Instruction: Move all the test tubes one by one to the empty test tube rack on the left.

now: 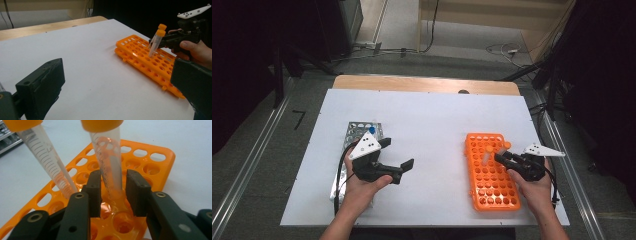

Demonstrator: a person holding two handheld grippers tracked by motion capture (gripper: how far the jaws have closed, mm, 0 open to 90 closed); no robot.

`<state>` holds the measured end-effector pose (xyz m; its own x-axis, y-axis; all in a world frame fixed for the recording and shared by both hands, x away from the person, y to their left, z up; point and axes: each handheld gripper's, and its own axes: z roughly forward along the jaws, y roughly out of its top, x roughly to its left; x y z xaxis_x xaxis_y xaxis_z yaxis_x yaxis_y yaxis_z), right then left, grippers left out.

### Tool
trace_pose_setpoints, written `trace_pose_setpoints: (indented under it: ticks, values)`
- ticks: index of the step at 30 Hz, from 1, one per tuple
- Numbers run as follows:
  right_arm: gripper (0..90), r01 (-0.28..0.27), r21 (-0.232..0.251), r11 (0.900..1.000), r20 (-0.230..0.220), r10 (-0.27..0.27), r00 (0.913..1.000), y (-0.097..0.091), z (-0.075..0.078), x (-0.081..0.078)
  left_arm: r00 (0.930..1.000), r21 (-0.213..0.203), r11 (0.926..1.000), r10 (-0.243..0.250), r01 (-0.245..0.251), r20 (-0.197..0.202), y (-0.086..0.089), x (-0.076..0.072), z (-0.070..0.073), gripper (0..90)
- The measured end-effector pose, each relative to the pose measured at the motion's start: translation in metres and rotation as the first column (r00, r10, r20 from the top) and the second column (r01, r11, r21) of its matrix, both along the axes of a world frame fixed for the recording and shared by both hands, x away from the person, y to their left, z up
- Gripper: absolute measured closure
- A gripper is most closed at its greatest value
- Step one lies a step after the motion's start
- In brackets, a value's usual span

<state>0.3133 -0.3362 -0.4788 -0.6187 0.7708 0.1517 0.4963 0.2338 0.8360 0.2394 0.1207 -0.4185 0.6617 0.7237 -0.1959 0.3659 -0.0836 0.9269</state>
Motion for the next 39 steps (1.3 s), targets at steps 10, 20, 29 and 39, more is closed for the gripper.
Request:
trace_pose_setpoints:
  ticks: [10,20,29,39]
  values:
    - [73.0,0.004,-0.027,0.9996,0.037,-0.003,0.9993,-0.001,0.002,-0.005,1.0000,0.002,1.0000,-0.008,0.008,-0.003,-0.002,0.000,-0.002,0.0]
    - [73.1,0.020,0.011,0.9997,0.073,-0.021,0.9971,-0.010,0.028,-0.014,0.9999,-0.001,0.9999,-0.016,0.016,-0.005,-0.004,-0.001,-0.002,0.0]
    - [73.1,-0.001,0.022,0.9998,0.076,-0.001,0.9971,-0.012,0.047,-0.026,0.9998,-0.004,0.9998,-0.021,0.021,-0.004,-0.004,-0.002,0.000,0.0]
    - [73.1,-0.091,0.052,0.9944,0.101,0.086,0.9912,-0.002,0.067,-0.041,0.9995,-0.013,0.9994,-0.032,0.032,0.000,-0.004,-0.003,0.002,0.5]
